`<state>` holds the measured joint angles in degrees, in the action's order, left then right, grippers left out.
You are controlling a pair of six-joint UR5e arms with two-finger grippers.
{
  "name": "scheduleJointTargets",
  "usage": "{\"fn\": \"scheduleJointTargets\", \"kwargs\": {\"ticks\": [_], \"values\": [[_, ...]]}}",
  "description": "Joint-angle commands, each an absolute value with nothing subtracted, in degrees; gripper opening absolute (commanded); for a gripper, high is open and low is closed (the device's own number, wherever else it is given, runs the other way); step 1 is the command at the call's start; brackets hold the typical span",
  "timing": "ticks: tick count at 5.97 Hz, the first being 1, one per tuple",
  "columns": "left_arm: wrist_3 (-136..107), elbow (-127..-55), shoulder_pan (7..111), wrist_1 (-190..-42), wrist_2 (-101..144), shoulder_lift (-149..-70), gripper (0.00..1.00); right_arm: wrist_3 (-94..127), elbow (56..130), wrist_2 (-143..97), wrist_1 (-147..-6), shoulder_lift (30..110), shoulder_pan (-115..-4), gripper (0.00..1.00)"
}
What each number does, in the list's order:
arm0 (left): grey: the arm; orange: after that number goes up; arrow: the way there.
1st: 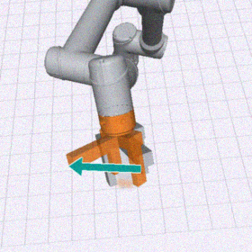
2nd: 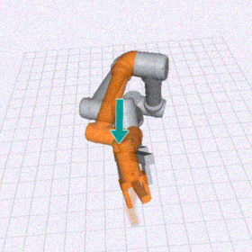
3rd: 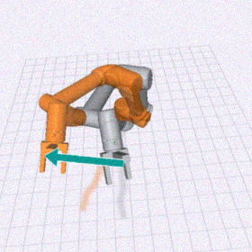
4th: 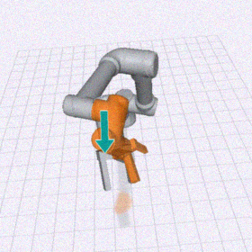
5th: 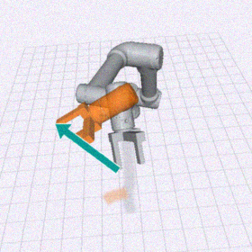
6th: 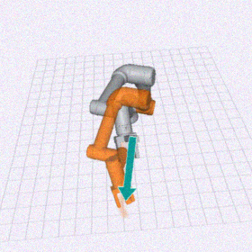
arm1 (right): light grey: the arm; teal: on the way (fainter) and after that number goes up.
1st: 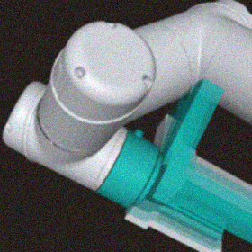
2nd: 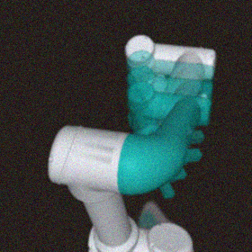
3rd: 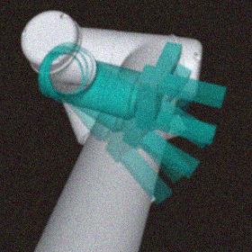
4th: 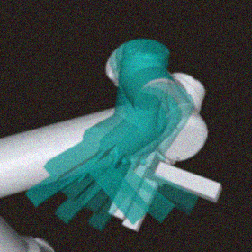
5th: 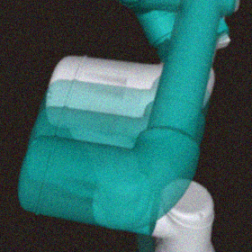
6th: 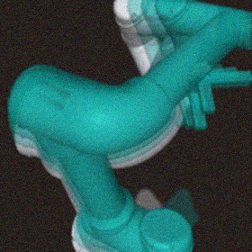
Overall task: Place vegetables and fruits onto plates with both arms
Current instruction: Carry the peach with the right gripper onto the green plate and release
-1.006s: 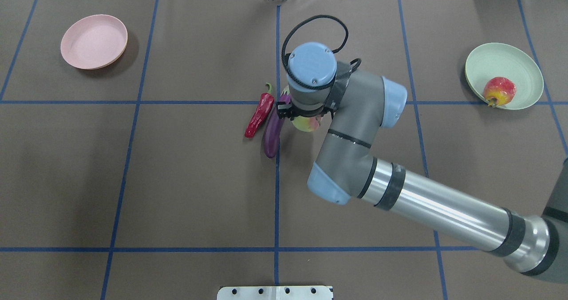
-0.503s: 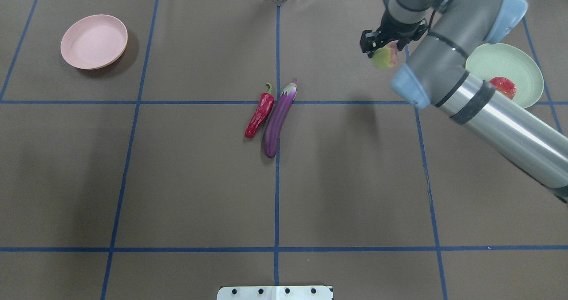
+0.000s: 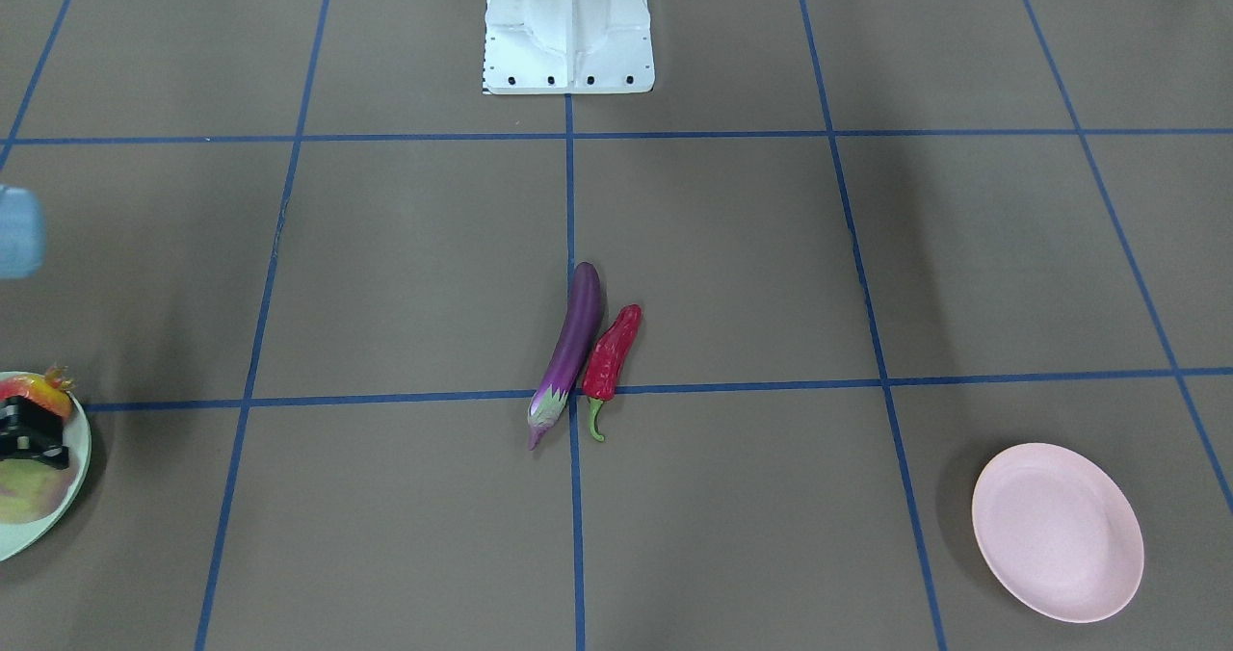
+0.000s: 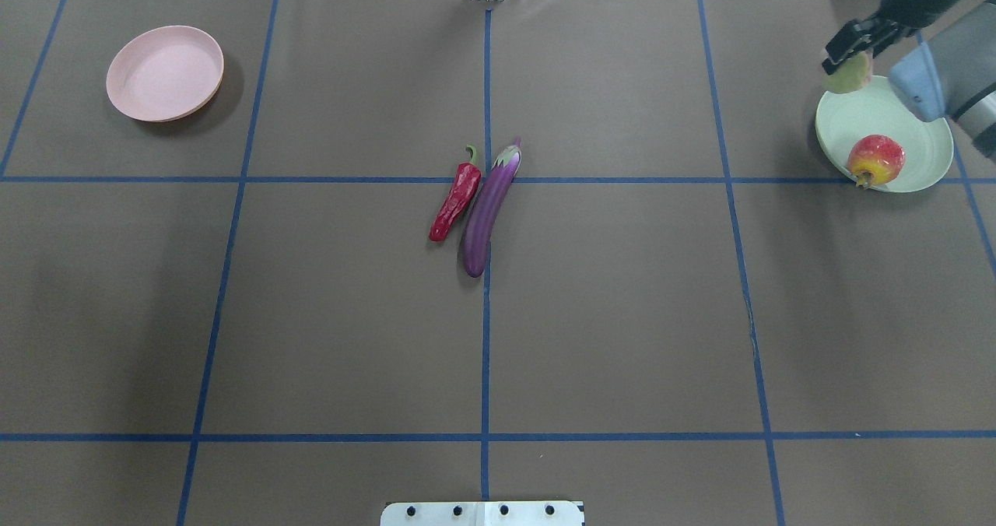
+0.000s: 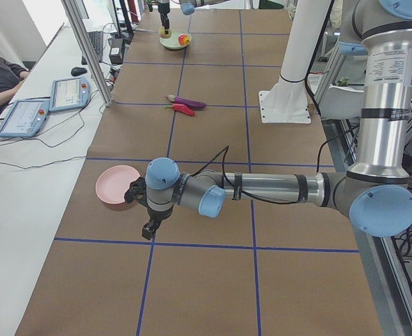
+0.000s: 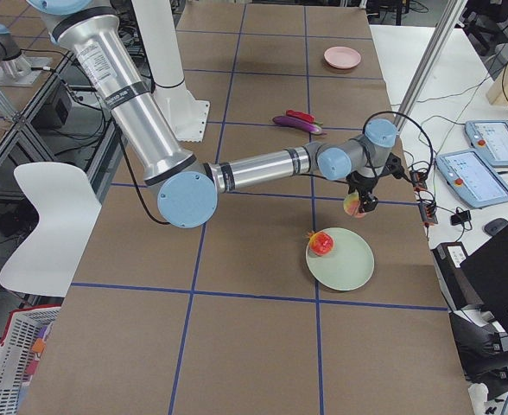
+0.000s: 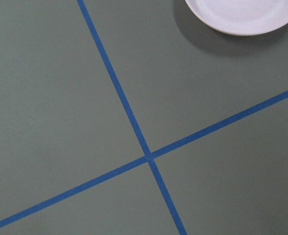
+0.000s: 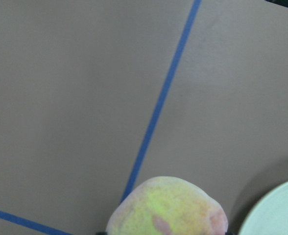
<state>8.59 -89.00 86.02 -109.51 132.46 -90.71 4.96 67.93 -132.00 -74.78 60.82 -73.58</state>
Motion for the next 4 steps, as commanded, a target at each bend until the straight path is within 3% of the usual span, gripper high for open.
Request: {"fn": "scheduleJointTargets", "kwargs": {"ticks": [1,2,4], "values": [[8.61,-88.95,86.04,-109.51,133.24,-90.70,1.00,0.18,58.39,-133.33,-67.70,61.52,-76.20,0.00],[8.61,-88.95,86.04,-109.51,133.24,-90.70,1.00,0.61,58.27,-133.24,-67.42,62.05,-76.29,0.98],[8.53,-88.95,85.96,-109.51,133.24,-90.79,1.00,4.90,59.40,-133.24,-67.41,63.45,-76.29,1.00]]}}
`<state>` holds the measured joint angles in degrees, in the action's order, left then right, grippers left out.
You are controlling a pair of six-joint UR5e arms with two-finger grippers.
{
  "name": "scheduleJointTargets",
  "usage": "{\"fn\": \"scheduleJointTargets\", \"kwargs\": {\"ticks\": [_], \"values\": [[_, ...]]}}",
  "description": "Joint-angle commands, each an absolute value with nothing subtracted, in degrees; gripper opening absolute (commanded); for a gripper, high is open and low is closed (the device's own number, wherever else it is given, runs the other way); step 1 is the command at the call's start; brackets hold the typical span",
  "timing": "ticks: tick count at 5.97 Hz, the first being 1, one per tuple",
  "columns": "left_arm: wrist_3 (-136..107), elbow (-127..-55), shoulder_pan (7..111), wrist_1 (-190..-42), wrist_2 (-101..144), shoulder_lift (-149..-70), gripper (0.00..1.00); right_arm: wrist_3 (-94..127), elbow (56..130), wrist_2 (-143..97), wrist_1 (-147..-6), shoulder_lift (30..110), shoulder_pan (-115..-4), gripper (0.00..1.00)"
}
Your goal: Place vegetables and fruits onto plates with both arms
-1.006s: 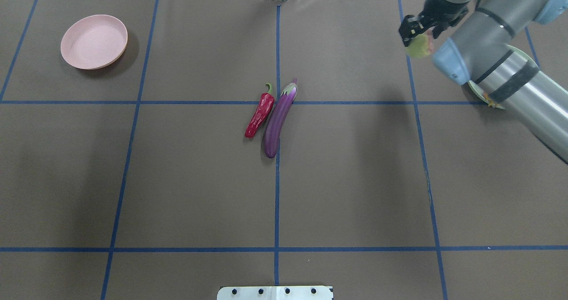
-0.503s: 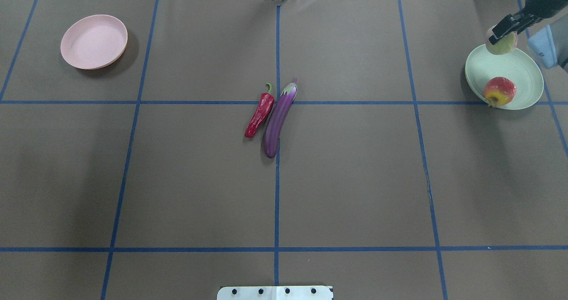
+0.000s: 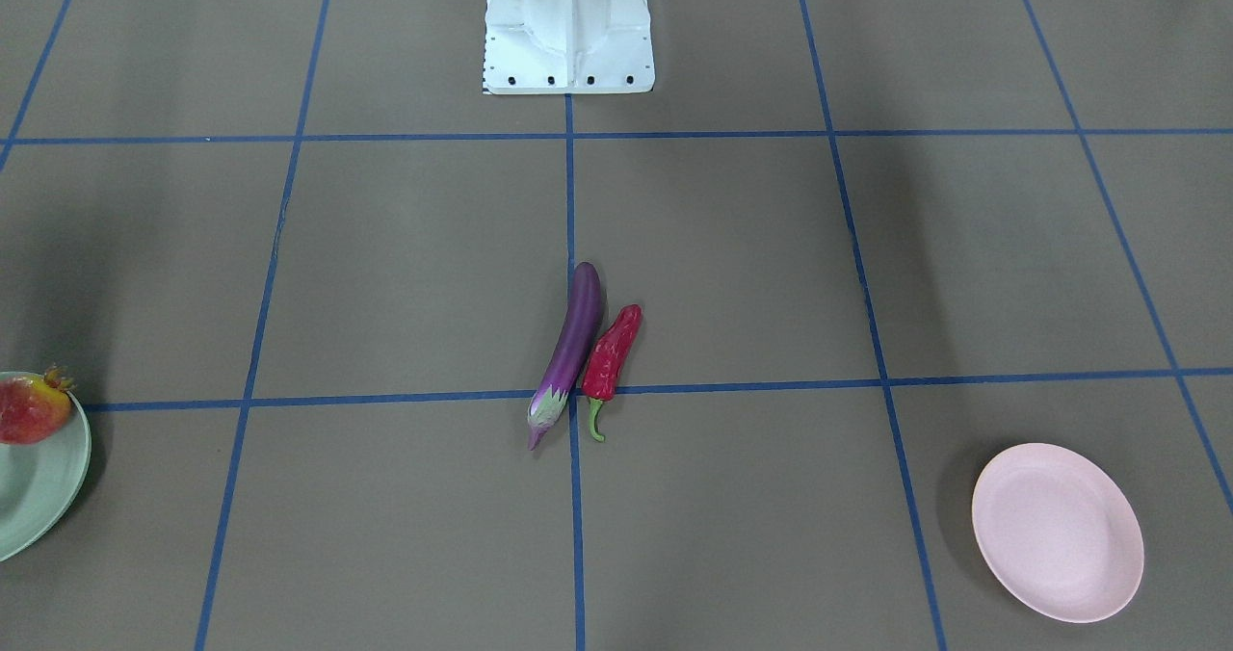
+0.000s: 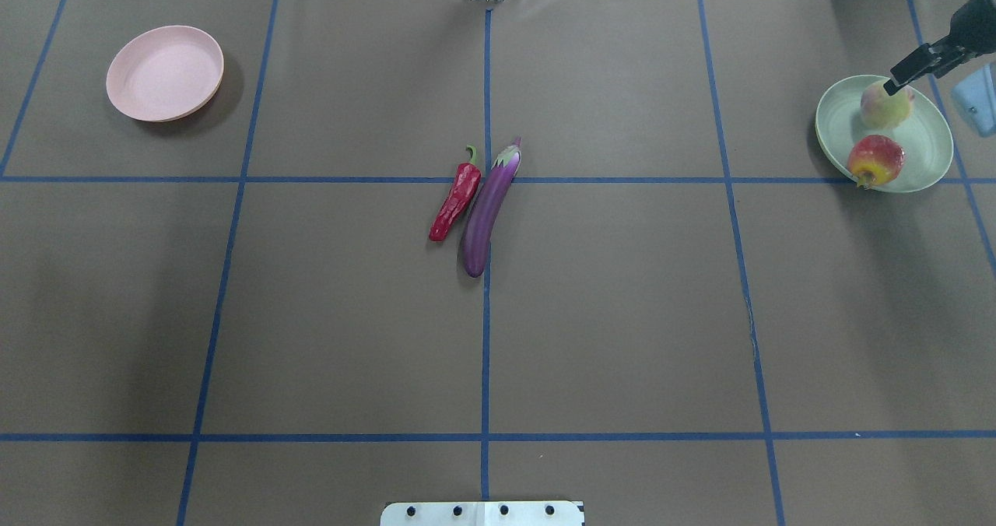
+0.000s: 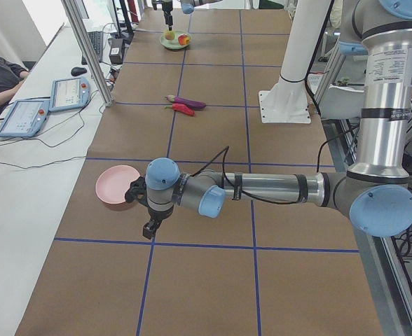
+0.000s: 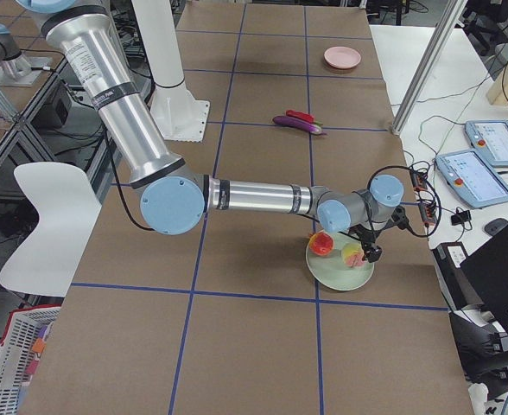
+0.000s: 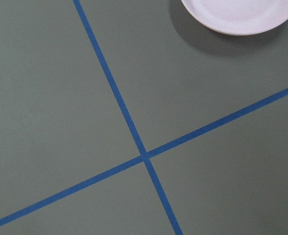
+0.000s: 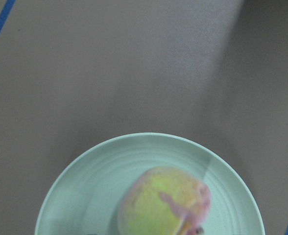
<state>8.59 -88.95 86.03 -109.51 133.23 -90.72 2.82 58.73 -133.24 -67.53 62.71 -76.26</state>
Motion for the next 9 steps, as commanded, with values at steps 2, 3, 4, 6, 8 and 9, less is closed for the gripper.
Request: {"fn": "scheduleJointTargets", "kwargs": {"ticks": [2,3,4,6,8,9], "values": [[8.53,-88.86,85.96,-109.51,134.38,-90.62,1.00,5.62,72.71,-133.50,-71.69,71.93,-79.95,1.00],[8.26,-89.12,85.96,-109.51,134.47,-90.79,1.00,5.36,79.82,-134.03,-75.72,77.03,-85.46,1.00],[7.83,-89.30,86.04,-109.25,134.39,-91.23,1.00,4.32,87.90,-133.86,-84.38,81.52,-87.87,1.00],[-8.03,-89.47,82.91,-108.55,134.04,-95.60,1.00,2.64,100.76,-132.36,-91.14,92.77,-88.94,1.00],[-10.01,-93.65,79.30,-109.24,134.38,-98.34,1.00,2.72,101.69,-132.89,-90.44,94.83,-88.77,1.00],[-11.41,-94.47,72.14,-109.07,134.12,-99.92,1.00,2.64,101.60,-132.98,-90.27,94.92,-88.77,1.00]]}}
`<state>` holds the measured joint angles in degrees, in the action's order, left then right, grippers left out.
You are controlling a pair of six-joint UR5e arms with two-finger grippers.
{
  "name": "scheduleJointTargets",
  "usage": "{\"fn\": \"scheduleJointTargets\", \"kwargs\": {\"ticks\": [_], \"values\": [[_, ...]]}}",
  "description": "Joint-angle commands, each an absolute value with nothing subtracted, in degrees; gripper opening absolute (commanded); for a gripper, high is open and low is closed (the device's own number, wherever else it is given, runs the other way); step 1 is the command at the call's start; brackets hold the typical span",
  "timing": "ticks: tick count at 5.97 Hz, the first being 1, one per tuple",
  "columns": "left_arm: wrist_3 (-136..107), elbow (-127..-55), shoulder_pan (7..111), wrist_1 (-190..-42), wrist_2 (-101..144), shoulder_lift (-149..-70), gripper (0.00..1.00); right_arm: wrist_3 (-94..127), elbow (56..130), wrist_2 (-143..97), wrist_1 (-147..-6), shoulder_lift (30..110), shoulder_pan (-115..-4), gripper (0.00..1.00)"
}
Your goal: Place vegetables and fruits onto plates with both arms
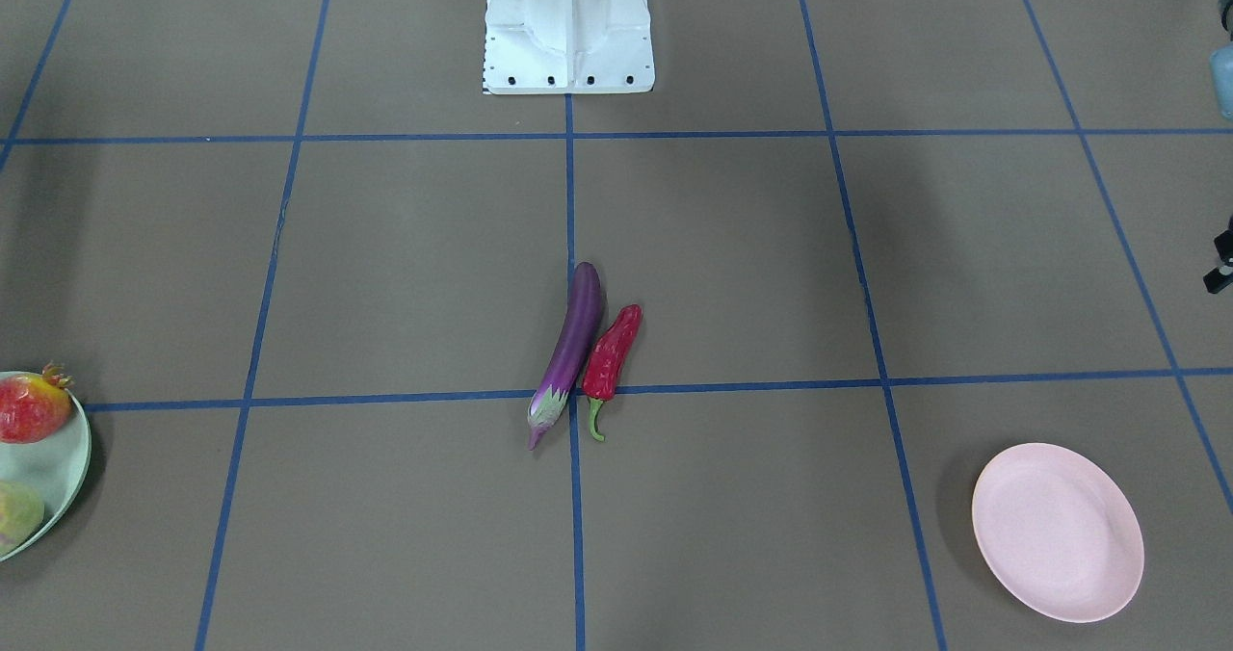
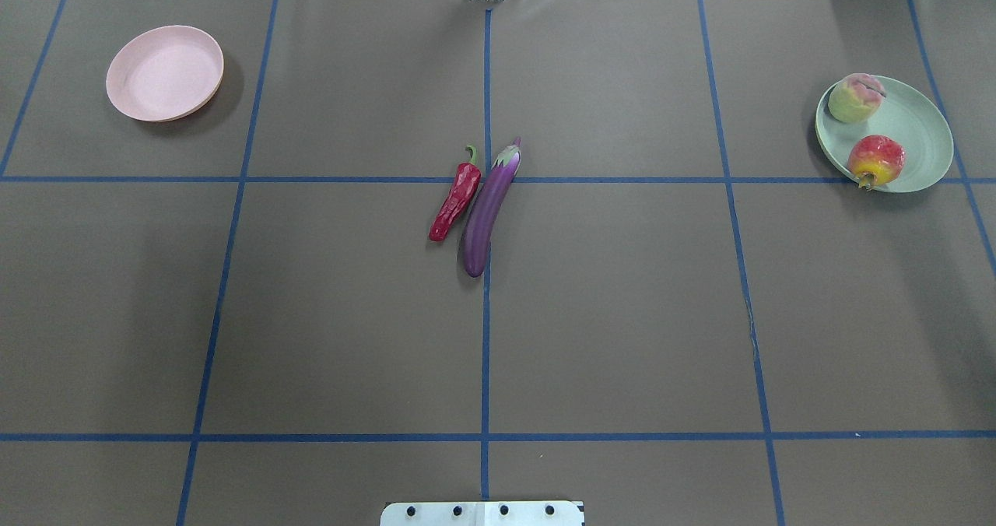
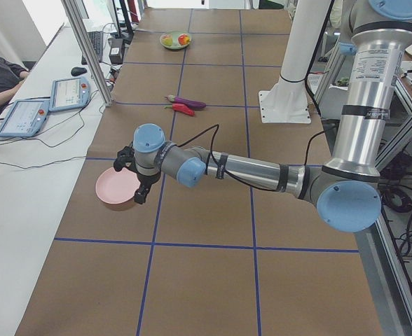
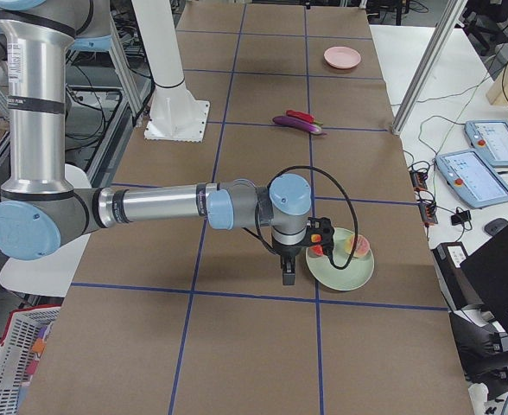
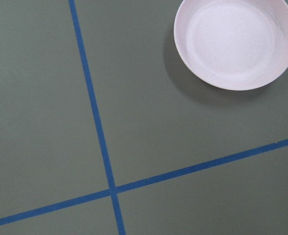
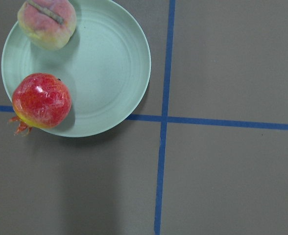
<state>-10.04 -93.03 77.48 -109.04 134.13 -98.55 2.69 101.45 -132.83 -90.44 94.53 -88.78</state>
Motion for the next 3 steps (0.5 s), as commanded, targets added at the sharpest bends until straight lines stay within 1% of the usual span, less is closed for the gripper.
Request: {"fn": "scheduleJointTargets", "kwargs": {"ticks": [1,2,3], "values": [[-22.48,-93.96,65.63,-108.90,133.34,-104.37,1.00,2.64,101.43,-132.98,-89.65,95.01,-88.77,1.00],[-32.33,-94.30,60.78,-108.90,130.81,-108.07,1.00,2.64,101.43,-132.98,-89.56,95.01,-88.77,1.00],[-39.22,-93.18,54.21,-108.90,128.08,-112.72,1.00,2.72,101.43,-132.98,-89.56,95.27,-88.68,1.00]]}}
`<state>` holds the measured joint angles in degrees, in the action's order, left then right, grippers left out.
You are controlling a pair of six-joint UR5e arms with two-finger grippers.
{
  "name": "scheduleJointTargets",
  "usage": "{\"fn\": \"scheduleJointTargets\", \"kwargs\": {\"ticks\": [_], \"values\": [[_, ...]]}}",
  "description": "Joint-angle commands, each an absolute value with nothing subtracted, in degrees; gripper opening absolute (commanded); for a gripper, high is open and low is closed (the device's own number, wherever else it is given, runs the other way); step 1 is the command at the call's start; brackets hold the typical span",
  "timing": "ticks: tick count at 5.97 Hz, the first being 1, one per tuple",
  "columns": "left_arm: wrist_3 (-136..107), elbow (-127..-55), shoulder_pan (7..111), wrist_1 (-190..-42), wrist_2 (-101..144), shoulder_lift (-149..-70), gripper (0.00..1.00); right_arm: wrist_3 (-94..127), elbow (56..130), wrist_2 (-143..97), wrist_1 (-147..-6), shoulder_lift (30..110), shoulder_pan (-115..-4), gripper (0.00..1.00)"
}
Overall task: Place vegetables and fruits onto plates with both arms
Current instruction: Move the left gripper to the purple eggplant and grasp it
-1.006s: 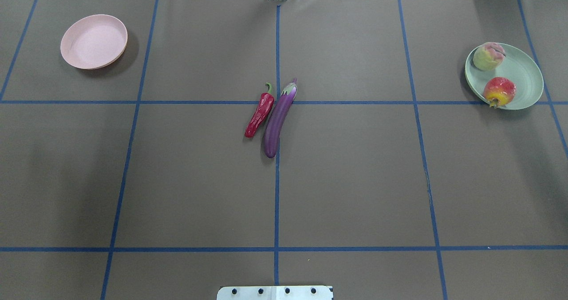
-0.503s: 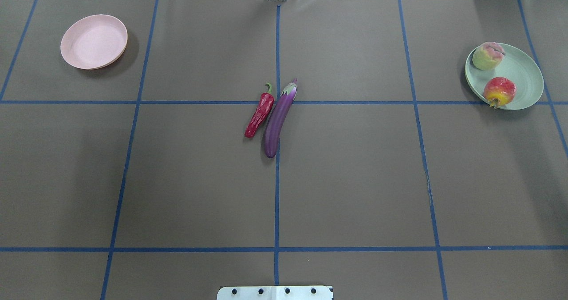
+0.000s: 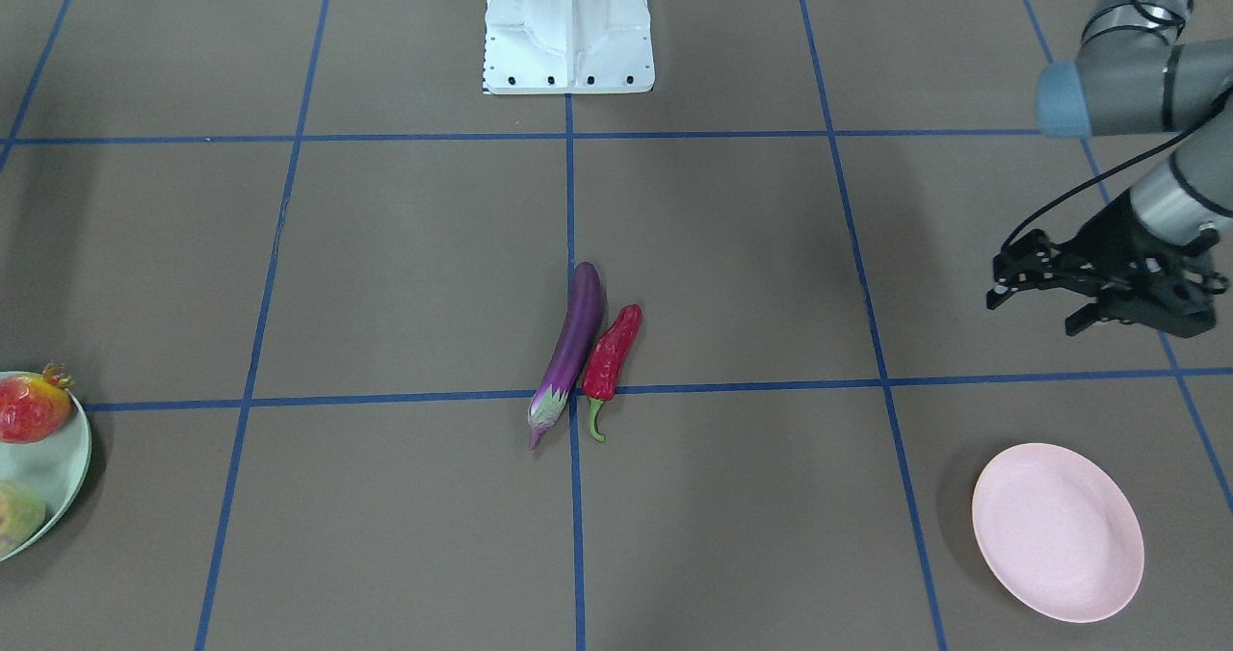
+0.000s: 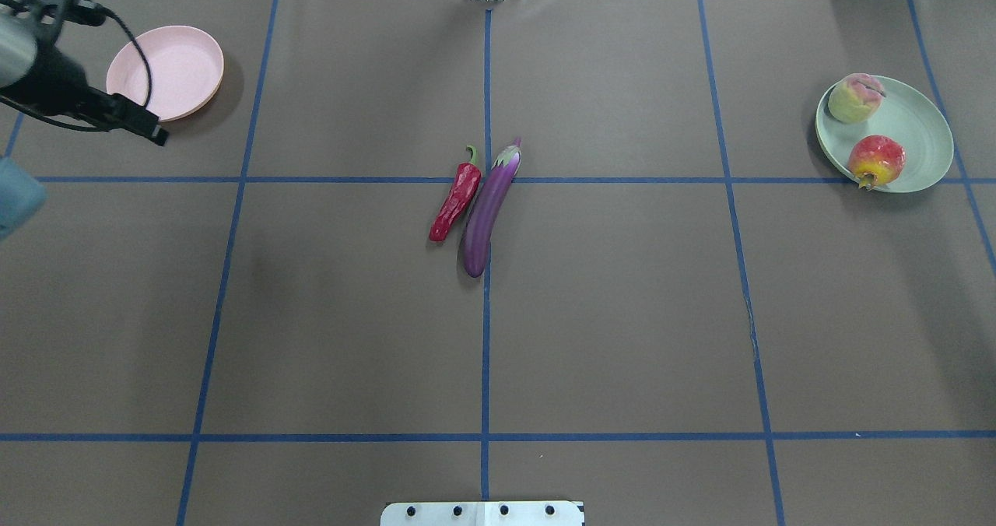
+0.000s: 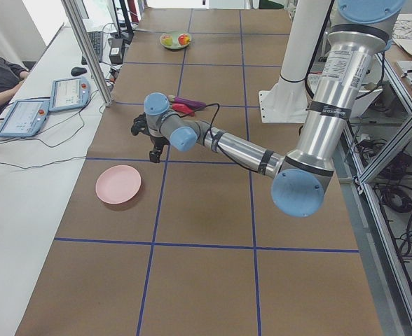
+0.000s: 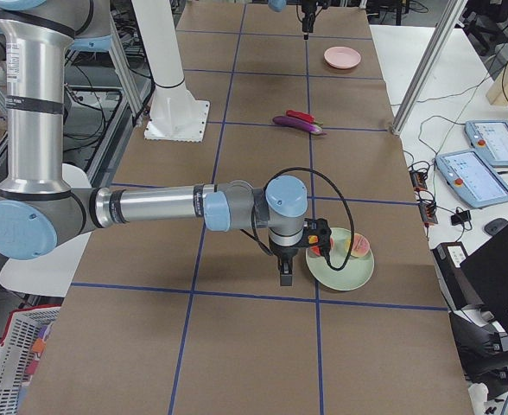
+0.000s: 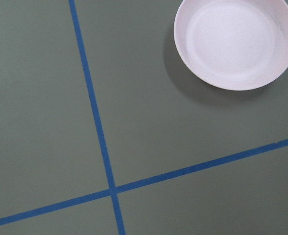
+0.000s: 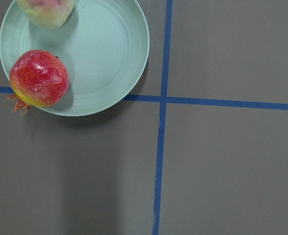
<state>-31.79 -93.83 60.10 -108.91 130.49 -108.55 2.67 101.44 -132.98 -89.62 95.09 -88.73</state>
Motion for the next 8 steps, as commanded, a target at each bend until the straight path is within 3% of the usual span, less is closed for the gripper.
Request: {"fn": "scheduleJointTargets", "kwargs": {"ticks": [1,3,4,6,8], "values": [[-40.85,-91.60,50.75,-108.72,126.84,-116.85,1.00,2.81,101.34,-132.98,-89.56,95.27,-88.68,1.00],[-42.54,-90.71,41.19,-108.63,116.35,-121.44,0.98,2.81,101.25,-133.07,-89.47,95.27,-88.59,1.00],[-42.54,-86.09,39.48,-108.63,112.97,-125.73,0.98,2.81,101.16,-133.15,-88.78,95.36,-88.59,1.00],[-43.41,-79.56,37.18,-108.63,112.76,-131.20,0.86,2.81,101.16,-133.15,-88.77,95.36,-88.59,1.00],[-52.24,-79.80,34.65,-101.12,112.94,-137.34,0.94,2.90,101.25,-133.16,-88.77,95.36,-88.59,1.00]]}}
